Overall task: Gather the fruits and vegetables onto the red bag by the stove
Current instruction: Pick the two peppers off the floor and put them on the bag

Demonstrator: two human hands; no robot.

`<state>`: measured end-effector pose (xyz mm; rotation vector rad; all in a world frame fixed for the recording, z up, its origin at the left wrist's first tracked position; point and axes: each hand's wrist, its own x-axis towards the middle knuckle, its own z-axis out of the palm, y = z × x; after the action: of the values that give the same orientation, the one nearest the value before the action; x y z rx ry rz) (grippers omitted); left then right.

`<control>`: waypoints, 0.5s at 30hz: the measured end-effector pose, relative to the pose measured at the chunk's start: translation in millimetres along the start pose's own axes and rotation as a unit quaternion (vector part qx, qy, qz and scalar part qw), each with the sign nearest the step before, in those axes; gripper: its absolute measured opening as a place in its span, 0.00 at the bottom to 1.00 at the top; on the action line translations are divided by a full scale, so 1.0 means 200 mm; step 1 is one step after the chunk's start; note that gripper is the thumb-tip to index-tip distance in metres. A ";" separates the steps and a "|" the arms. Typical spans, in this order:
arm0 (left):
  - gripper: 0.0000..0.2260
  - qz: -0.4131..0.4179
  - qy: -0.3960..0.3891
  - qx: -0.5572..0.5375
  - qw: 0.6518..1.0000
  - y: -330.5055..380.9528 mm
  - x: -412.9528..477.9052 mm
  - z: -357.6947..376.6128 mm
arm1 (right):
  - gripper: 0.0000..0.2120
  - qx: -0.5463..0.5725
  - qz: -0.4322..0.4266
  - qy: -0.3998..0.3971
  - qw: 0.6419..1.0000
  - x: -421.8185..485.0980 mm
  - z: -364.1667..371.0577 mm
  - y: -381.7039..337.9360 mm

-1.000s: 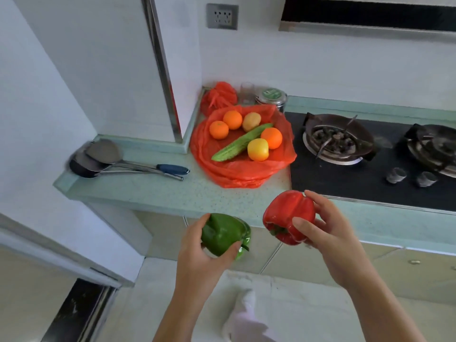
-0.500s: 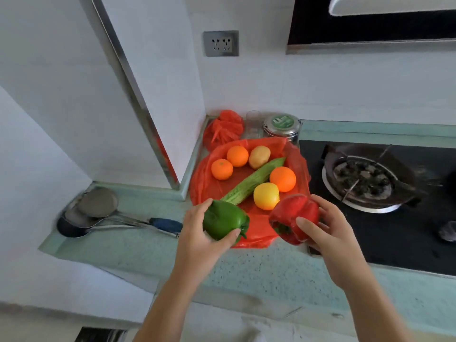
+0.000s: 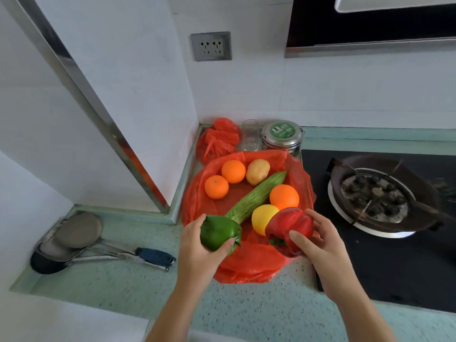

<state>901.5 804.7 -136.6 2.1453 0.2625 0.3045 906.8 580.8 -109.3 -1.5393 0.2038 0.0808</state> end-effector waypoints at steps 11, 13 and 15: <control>0.35 0.030 -0.040 0.024 0.998 -0.04 0.33 0.13 | 0.28 -0.053 -0.004 0.053 0.997 0.18 0.08 0.01; 0.35 0.033 -0.045 0.036 0.998 -0.04 0.41 0.16 | 0.28 -0.067 -0.002 0.058 0.996 0.22 0.11 0.01; 0.35 0.035 -0.051 0.043 0.997 -0.05 0.48 0.19 | 0.30 -0.085 0.000 0.065 0.994 0.26 0.14 0.01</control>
<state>1003.4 808.7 -155.0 2.2498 0.1446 0.2251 960.6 605.0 -119.8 -1.7149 0.3074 -0.0021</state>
